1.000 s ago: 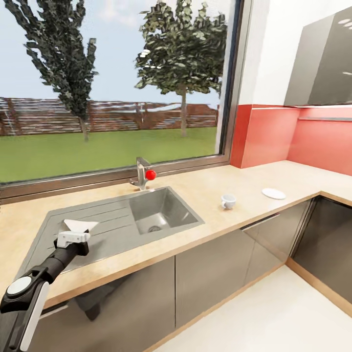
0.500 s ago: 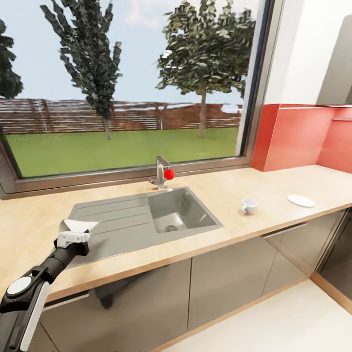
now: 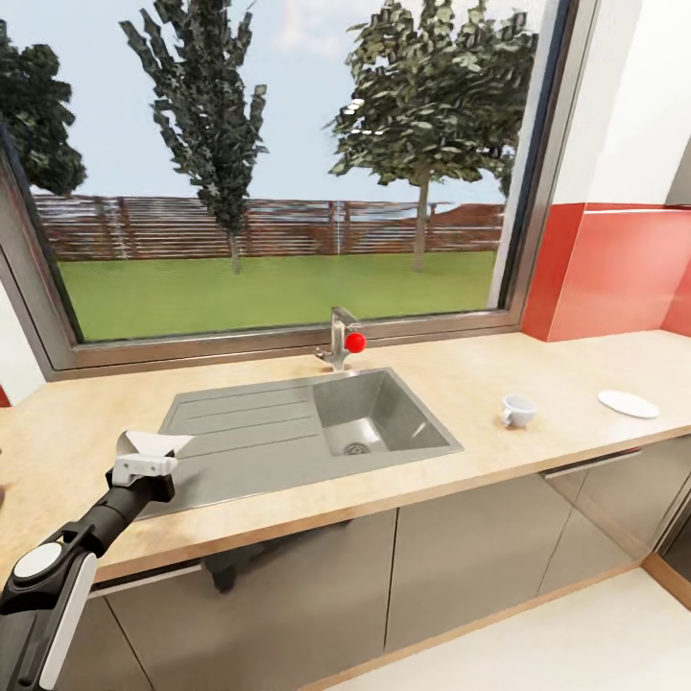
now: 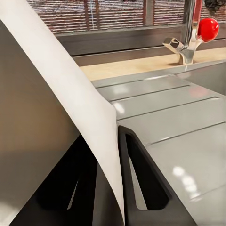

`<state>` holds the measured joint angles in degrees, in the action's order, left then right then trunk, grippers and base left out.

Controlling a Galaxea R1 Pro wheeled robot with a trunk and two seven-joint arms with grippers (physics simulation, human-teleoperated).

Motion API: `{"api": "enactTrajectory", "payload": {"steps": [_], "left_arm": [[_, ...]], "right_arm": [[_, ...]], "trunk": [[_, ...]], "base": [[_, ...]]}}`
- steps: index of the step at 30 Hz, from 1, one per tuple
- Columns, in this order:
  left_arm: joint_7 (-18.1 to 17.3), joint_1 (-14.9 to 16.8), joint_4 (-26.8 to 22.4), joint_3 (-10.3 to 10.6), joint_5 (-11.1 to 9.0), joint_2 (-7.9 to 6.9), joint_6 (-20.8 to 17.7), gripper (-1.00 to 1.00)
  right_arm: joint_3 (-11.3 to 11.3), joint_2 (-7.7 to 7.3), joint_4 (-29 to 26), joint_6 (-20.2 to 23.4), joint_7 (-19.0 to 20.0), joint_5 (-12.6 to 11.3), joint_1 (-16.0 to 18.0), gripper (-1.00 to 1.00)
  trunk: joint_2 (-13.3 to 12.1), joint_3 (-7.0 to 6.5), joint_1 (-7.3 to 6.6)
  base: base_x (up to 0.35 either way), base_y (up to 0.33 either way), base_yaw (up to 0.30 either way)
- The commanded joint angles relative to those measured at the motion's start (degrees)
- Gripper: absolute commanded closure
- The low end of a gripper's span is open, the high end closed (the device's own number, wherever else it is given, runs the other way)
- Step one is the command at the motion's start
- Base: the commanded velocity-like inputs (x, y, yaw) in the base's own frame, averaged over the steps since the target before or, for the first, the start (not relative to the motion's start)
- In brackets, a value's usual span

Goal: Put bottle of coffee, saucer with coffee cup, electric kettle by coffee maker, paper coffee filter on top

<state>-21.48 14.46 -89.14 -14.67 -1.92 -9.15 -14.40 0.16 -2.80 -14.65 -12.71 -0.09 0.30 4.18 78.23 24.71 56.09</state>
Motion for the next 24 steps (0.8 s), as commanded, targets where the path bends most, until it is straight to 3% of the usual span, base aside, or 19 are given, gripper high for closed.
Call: {"api": "enactTrajectory", "payload": {"steps": [1,14,24], "left_arm": [[-0.3,0.0,-0.1,-0.1,-0.1,0.01,-0.4,1.0],[-0.3,0.0,-0.6,0.0,-0.1,-0.07,-1.3,1.0],[-0.3,0.0,-0.7,0.1,-0.1,-0.07,-1.4,1.0]], "right_arm": [[0.0,-0.01,0.0,-0.2,0.0,0.0,0.0,-1.0],[0.1,-0.02,0.1,0.0,0.0,0.0,0.0,-1.0],[0.1,-0.02,0.1,0.0,0.0,0.0,0.0,-1.0]], "trunk": [[0.0,0.06,0.0],[0.0,0.06,0.0],[-4.0,-1.73,-2.2]], "base": [[0.0,0.0,0.01],[0.0,0.0,0.001],[0.0,0.0,0.0]]}}
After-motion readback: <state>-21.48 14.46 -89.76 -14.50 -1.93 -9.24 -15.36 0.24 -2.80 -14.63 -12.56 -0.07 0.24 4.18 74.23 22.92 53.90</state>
